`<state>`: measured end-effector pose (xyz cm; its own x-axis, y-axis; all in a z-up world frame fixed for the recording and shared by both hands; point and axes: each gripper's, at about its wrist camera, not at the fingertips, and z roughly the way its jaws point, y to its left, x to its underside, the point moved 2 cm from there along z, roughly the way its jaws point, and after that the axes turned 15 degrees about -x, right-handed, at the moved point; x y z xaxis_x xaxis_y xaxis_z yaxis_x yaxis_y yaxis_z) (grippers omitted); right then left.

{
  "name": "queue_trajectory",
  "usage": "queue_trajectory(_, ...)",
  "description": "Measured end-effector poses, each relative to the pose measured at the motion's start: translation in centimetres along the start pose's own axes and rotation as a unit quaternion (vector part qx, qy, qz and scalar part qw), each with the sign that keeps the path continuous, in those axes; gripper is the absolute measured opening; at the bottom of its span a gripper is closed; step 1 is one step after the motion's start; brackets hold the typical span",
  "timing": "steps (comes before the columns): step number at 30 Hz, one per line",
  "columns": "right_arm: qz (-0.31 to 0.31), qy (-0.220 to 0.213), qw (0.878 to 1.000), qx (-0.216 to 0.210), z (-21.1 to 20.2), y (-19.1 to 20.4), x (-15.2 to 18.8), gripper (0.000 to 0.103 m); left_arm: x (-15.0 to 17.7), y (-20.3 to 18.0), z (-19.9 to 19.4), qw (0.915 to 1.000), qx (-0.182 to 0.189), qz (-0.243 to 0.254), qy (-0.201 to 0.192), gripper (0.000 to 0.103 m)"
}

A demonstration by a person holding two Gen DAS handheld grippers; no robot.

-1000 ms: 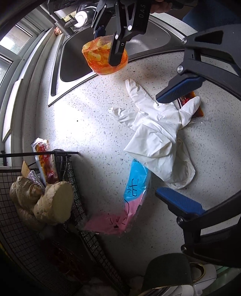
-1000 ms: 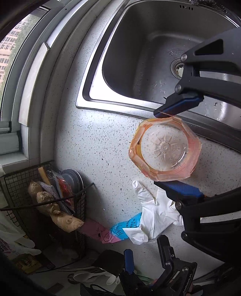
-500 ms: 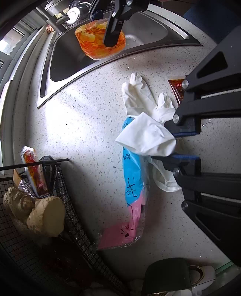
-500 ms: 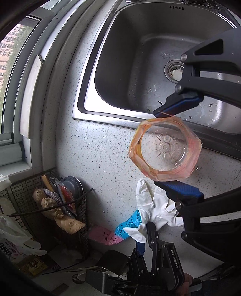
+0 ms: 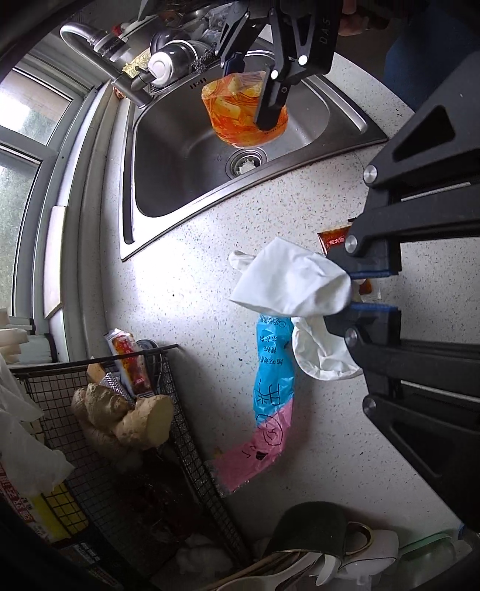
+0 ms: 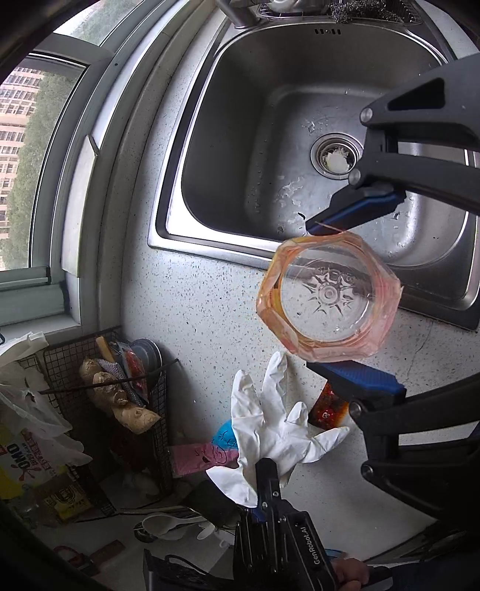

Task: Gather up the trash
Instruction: 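Carry the orange jar and white gloves down toward the red bucket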

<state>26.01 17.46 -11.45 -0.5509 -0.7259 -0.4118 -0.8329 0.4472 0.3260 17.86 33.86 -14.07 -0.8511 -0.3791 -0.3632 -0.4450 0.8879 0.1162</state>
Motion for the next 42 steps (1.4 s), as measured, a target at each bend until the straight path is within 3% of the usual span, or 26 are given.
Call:
queue_trajectory(7, 0.018, -0.004, 1.0, -0.011, -1.5, -0.1, 2.2, 0.063, 1.5, -2.6, -3.6, 0.999, 0.033, 0.008, -0.027, 0.008)
queue_trajectory(23, 0.033, -0.035, 0.999, -0.002, -7.7, -0.1, 9.1, 0.063, 5.4, -12.9, -9.4, 0.9951, 0.052, 0.069, -0.048, 0.008)
queue_trajectory(34, 0.039, -0.051, 0.998, 0.009, -13.5, -2.1, 17.7, 0.063, 11.3, -23.3, -13.7, 0.993, 0.052, 0.091, -0.054, 0.008)
queue_trajectory(42, 0.059, -0.05, 0.997, 0.016, -16.5, -4.2, 24.3, 0.063, 16.5, -30.5, -14.2, 0.9913, 0.064, 0.111, -0.031, 0.008)
